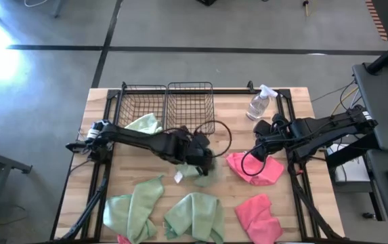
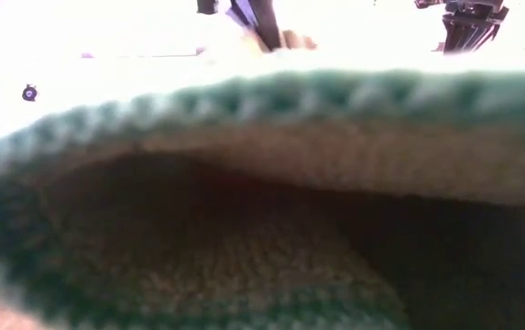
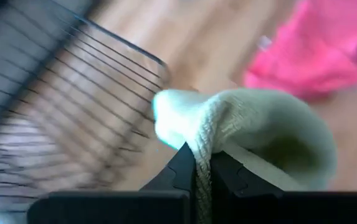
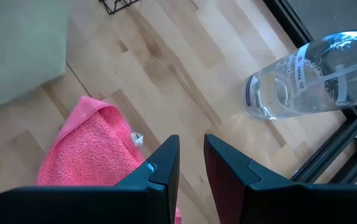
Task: Sort microfiber towel by color & place in baskets
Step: Put the green microfiber cloth into the left wire basket
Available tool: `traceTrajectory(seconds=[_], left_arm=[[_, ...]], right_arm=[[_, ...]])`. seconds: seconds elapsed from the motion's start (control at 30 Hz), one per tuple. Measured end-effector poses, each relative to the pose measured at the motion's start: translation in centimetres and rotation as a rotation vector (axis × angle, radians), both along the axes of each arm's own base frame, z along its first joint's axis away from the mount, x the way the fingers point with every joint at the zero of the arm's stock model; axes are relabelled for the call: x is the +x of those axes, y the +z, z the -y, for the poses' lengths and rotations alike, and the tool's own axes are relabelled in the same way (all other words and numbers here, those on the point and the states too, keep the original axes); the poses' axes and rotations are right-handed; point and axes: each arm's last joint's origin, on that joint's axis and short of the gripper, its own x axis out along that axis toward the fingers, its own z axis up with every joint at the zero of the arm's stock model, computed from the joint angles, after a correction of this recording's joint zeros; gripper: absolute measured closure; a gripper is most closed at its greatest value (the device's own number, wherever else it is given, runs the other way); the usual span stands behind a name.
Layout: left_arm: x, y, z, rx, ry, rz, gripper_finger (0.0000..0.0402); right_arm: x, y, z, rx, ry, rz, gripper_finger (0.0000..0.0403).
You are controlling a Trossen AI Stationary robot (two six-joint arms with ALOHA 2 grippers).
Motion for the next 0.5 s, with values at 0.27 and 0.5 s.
traceTrajectory(seconds=[0.27, 0.5], left_arm=[[-3.0, 5.7, -1.3, 0.208, 0.134, 0.001, 0.0401], [-4.1, 8.9, -2.3, 0.352, 0.220, 0.103, 0.0401]], right_arm=[[0.0, 0.0, 0.0, -0.001, 0.000, 0.000, 0.0335], [0.0, 0.1, 0.1, -0.046, -0.001, 0.006, 0.0335]])
